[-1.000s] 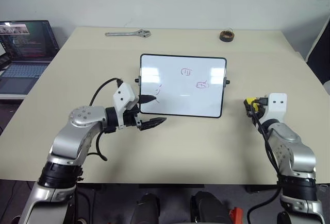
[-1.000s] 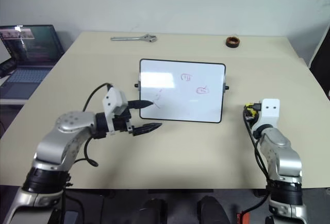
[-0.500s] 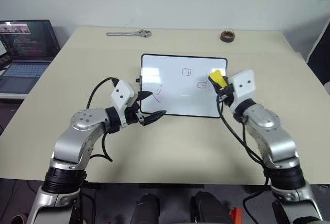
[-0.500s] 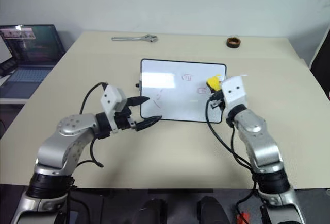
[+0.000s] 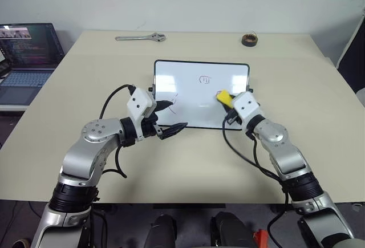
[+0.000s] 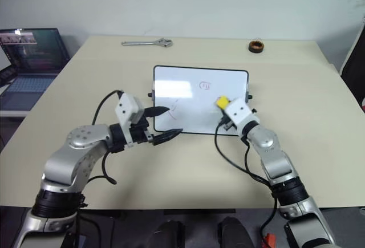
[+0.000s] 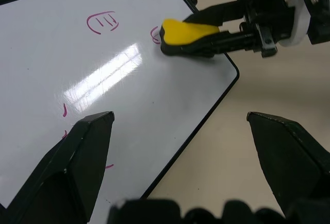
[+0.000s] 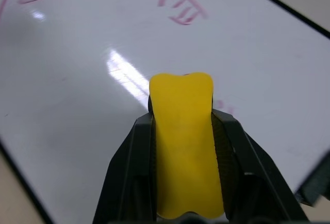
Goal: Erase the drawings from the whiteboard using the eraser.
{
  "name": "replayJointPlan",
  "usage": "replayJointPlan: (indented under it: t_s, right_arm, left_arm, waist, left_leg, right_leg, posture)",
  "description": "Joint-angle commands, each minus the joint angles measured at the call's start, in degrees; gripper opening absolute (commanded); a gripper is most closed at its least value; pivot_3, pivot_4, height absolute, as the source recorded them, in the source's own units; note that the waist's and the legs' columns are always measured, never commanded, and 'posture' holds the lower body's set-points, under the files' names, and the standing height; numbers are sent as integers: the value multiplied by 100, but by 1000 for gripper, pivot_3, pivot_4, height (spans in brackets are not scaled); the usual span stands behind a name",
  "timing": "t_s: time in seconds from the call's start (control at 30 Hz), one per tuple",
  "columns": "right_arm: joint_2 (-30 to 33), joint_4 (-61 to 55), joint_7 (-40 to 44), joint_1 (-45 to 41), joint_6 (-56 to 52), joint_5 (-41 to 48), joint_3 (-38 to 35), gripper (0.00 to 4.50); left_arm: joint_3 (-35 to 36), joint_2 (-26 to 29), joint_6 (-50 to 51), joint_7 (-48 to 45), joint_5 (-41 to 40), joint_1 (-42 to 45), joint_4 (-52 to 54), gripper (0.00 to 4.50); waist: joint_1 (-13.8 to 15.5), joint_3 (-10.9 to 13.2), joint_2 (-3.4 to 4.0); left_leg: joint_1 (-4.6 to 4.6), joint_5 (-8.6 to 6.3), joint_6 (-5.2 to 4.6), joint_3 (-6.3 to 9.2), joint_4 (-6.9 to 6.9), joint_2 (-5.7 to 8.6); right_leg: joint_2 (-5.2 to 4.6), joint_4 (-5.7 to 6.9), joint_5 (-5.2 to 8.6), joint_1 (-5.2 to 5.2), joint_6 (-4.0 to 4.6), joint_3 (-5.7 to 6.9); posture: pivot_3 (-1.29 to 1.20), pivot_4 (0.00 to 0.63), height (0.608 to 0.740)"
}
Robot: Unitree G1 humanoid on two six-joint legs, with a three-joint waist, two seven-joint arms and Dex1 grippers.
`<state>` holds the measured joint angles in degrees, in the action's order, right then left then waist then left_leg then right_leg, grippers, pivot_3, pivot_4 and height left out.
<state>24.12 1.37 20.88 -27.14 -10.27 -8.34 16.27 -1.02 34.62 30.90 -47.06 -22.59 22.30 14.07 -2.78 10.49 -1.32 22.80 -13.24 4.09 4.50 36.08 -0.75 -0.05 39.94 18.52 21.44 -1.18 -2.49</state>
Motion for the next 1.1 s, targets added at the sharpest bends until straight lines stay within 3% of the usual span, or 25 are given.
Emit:
replayJointPlan:
  t_s: [0.03, 0.2, 0.47, 0.73, 1.1]
  right_arm:
    - [-112, 182, -546, -300, 30, -264, -385, 1111]
    - [-312, 519, -728, -620, -246, -197, -673, 1110]
    - [-35, 36, 709, -325, -373, -324, 198, 1108]
    - [-372, 349, -430, -677, -611, -683, -349, 1107]
    - [-121, -226, 622, -76, -1396, -542, -157, 1102]
  left_arm:
    - [36, 25, 21, -27, -100, 100, 273, 4500]
    - [45, 41, 26, -47, -99, 44, 307, 4500]
    - [50, 39, 41, -34, -99, -14, 372, 4500]
    - [26, 11, 26, -55, -110, -24, 394, 4500]
    - [-39, -49, 120, -7, -116, 39, 483, 4500]
  waist:
    - [-2, 0, 0]
    - [6, 0, 0]
    - [-26, -2, -3]
    - [-13, -3, -4]
    - [12, -7, -11]
  left_leg:
    - [-1, 0, 0, 0, 1, -1]
    - [-1, 2, 2, 4, 3, -1]
    - [-8, 1, 1, 1, 2, 0]
    - [-8, 3, 4, 5, 5, -1]
    - [-18, 3, 3, 10, 4, 0]
  right_leg:
    - [0, 2, 0, 0, 0, -1]
    - [0, 6, -1, -2, 1, 1]
    - [-1, 6, -1, -5, 2, -1]
    - [-1, 11, -3, -5, 4, 1]
    - [-1, 6, -3, -21, 4, 7]
  posture:
    - [0, 150, 740]
    - [0, 150, 740]
    - [0, 150, 740]
    - [0, 150, 740]
    - [0, 150, 740]
